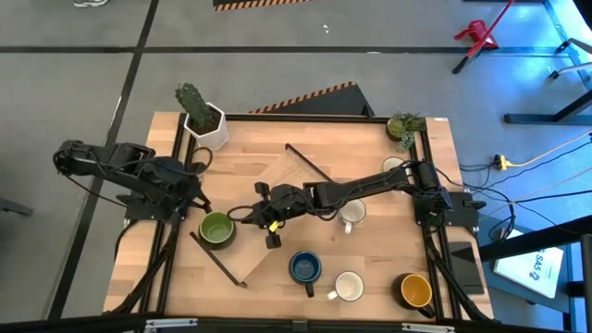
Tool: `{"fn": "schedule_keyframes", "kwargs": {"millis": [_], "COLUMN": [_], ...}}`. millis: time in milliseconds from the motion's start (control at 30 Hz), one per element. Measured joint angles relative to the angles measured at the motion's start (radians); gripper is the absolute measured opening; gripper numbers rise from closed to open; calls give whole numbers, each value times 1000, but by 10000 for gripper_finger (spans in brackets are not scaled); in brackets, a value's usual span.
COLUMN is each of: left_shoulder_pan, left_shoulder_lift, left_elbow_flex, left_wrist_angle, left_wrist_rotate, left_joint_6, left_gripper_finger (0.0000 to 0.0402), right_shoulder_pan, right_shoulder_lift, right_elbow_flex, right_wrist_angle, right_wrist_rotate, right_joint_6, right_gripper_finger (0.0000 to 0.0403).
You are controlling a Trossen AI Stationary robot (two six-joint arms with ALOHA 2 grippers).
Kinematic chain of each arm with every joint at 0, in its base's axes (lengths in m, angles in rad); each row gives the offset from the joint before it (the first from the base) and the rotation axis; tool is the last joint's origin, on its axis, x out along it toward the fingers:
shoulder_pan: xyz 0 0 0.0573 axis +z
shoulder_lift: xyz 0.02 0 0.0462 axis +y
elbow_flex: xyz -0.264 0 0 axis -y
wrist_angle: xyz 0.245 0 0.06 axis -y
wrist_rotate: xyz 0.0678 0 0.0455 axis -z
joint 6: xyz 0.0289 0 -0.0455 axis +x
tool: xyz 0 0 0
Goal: Place coffee mugs
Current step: Put the green black mug on the shelf
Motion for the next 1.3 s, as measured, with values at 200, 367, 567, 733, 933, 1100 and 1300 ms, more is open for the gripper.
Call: {"fn": "schedule_keyframes", "kwargs": {"millis": [200,367,567,733,933,1100,1300], "left_shoulder_pan": [0,-4,-4,-5,-5,-4,-4], "left_shoulder_lift": [-12,-21,-20,-20,-19,-19,-19], "left_elbow_flex": [0,0,0,0,0,0,0], "left_wrist_angle": [5,9,31,31,68,100,131], "left_wrist_rotate": [-10,-9,18,24,24,29,-13], "left_joint_6": [-11,-27,-66,-94,-103,-104,-138], "left_gripper_finger": [58,48,45,45,33,23,23], "right_shoulder_pan": [0,0,0,0,0,0,0], "right_shoulder_lift": [0,0,0,0,0,0,-3], "right_elbow_flex": [0,0,0,0,0,0,0], "right_wrist_angle": [-6,-13,-13,-13,-13,-16,-18], "right_wrist_rotate": [-4,-5,-5,-5,-5,-5,18], "right_joint_6": [0,0,0,0,0,0,2], "right_gripper_finger": [0,0,0,0,0,0,0]}}
